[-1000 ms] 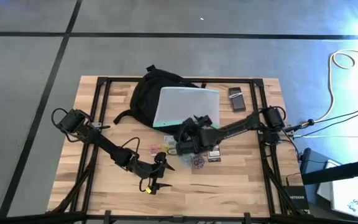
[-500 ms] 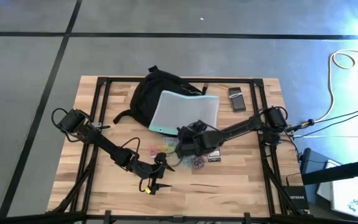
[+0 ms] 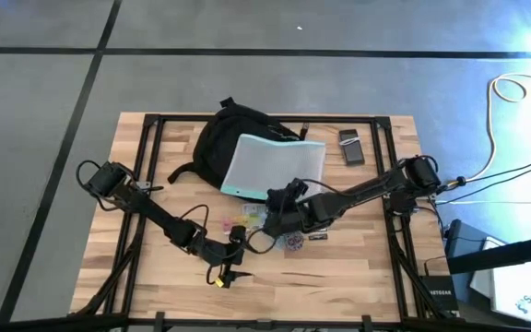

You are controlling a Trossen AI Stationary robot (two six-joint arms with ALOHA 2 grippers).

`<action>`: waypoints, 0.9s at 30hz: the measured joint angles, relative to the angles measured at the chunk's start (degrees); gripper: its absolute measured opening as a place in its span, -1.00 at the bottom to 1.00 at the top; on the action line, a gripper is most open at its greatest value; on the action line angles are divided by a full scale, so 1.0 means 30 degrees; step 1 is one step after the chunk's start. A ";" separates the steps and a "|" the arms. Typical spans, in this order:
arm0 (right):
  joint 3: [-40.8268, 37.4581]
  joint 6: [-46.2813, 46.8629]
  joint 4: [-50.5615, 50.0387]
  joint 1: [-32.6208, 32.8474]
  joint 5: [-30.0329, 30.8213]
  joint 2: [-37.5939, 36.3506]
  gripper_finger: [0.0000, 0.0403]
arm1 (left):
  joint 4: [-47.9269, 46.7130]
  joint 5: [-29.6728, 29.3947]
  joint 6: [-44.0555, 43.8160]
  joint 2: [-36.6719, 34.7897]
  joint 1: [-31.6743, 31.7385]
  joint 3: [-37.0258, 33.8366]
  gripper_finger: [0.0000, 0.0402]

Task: Unpack backpack
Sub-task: Put the scented candle into the blue zip bag

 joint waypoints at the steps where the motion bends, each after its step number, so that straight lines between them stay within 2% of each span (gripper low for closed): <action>1: -0.0462 -0.0166 0.0676 0.0122 -0.0313 -0.0259 0.54 | 0.0071 -0.0031 -0.0050 0.0000 0.0000 0.0000 0.57; 5: -0.3068 -0.0224 0.4482 0.0793 -0.0650 -0.1592 0.50 | 0.0224 -0.0302 0.0531 -0.0134 -0.0253 -0.0041 0.57; 9: -0.5788 -0.0657 0.9388 0.1816 -0.0538 -0.2864 0.49 | 0.1687 -0.2116 0.1133 -0.0609 -0.0815 -0.0879 0.57; 12: -0.7007 -0.0769 1.2612 0.2872 0.0367 -0.3399 0.49 | 0.3246 -0.3265 0.1501 -0.1061 -0.1047 -0.1746 0.57; 15: -0.7271 -0.0787 1.4461 0.4095 0.1833 -0.3302 0.49 | 0.3733 -0.5941 0.1332 -0.1587 -0.1223 -0.2559 0.57; 17: -0.7249 -0.0530 1.5629 0.4993 0.3229 -0.3041 0.49 | 0.3652 -0.8891 0.0756 -0.1783 -0.1393 -0.3028 0.57; 19: -0.7253 0.0670 1.6439 0.5886 0.5099 -0.2676 0.49 | 0.3613 -1.1888 -0.0079 -0.1827 -0.1608 -0.3603 0.57; 21: -0.7249 0.1917 1.7051 0.6809 0.7225 -0.2208 0.49 | 0.3609 -1.3945 -0.0587 -0.1860 -0.1750 -0.4027 0.57; 24: -0.7249 0.3022 1.7736 0.7891 0.9517 -0.1276 0.49 | 0.3636 -1.4479 -0.1252 -0.1887 -0.1709 -0.4330 0.57; 27: -0.7249 0.4375 1.7983 0.8494 1.0178 -0.0597 0.49 | 0.3506 -1.4648 -0.2204 -0.1887 -0.1450 -0.4357 0.57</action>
